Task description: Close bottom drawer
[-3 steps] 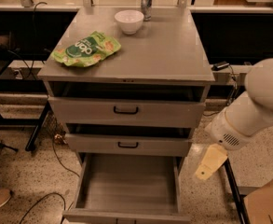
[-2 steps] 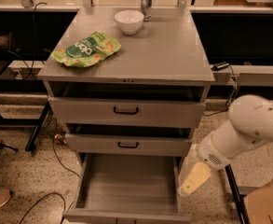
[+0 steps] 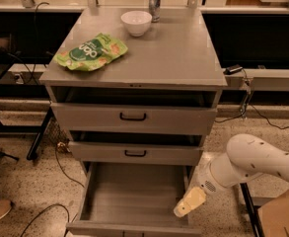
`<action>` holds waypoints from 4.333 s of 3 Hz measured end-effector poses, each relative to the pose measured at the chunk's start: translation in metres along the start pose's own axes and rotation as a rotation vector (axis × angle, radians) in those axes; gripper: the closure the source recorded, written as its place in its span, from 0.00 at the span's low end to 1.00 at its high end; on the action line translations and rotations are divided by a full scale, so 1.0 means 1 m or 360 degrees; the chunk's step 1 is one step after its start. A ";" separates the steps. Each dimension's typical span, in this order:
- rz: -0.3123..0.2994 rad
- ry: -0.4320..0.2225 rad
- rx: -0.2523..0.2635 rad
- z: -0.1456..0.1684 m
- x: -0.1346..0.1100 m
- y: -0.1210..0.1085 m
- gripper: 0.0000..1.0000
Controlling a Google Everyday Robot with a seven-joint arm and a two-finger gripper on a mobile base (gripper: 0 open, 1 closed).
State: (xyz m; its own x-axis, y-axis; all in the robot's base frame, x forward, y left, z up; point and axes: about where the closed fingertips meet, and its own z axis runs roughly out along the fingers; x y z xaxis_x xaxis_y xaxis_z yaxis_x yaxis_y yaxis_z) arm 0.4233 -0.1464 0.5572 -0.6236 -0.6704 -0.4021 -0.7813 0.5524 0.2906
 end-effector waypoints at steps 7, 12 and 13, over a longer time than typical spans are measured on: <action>0.0571 0.0201 -0.0111 0.205 0.181 -0.027 0.66; 0.0583 -0.0037 0.0070 0.350 0.188 -0.084 1.00; 0.0583 -0.0038 0.0070 0.350 0.188 -0.084 1.00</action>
Offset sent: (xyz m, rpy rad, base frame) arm -0.0330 -0.0173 -0.1472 -0.0723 0.1720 -0.1004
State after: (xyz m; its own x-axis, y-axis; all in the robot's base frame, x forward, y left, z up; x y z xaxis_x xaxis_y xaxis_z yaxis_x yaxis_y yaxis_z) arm 0.3813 -0.1452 0.1534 -0.8606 -0.4127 -0.2984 -0.5039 0.7750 0.3814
